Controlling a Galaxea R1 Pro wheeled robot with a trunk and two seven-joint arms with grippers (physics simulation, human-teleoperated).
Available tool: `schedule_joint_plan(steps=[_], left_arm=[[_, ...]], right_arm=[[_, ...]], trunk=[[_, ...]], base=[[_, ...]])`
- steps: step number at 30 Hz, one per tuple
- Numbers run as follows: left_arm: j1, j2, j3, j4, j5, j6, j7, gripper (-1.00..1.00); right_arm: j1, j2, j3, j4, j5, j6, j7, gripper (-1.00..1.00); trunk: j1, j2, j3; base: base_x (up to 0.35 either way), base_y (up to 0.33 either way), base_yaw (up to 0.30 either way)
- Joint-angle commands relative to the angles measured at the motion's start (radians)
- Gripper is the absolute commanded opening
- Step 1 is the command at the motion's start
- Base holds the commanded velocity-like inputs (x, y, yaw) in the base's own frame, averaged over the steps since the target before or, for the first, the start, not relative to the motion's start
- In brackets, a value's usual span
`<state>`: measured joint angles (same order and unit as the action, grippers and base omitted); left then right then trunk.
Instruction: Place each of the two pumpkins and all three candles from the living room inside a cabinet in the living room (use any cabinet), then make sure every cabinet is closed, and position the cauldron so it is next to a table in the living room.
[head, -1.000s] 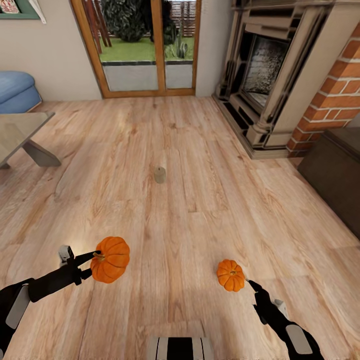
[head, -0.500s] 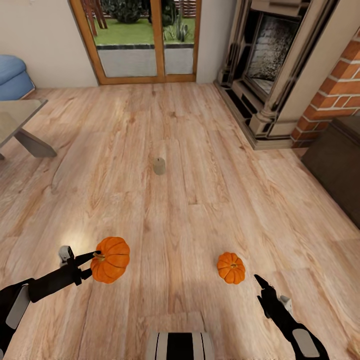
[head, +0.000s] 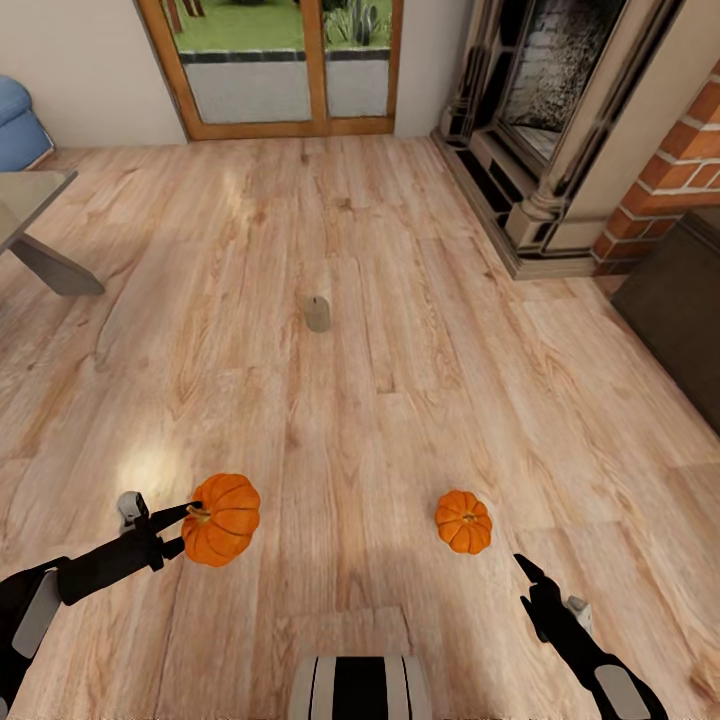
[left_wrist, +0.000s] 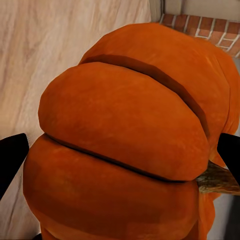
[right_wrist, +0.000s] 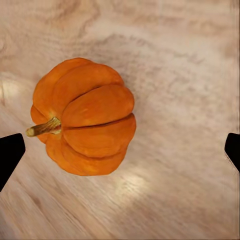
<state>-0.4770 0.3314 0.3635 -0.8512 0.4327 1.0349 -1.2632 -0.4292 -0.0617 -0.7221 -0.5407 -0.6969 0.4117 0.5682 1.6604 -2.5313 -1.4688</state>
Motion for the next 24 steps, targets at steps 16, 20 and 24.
schedule_joint_plan(steps=[16,20,24], left_arm=[[0.001,0.001,-0.023,0.0,0.001,0.002,-0.002,-1.0],[0.001,0.001,-0.023,0.0,0.001,0.003,-0.002,-1.0],[0.001,0.002,-0.023,0.0,0.001,0.003,-0.002,-1.0]], right_arm=[[0.0,0.001,0.001,-0.001,0.007,-0.004,0.001,1.0],[0.0,0.002,0.001,0.0,0.008,-0.004,0.001,1.0],[0.0,0.002,0.002,0.001,0.009,-0.005,0.0,1.0]], trunk=[[0.004,-0.002,-0.031],[0.004,-0.002,-0.031],[0.004,-0.002,-0.031]], base=[[0.017,0.0,0.0],[0.277,0.0,0.0],[0.321,0.0,0.0]])
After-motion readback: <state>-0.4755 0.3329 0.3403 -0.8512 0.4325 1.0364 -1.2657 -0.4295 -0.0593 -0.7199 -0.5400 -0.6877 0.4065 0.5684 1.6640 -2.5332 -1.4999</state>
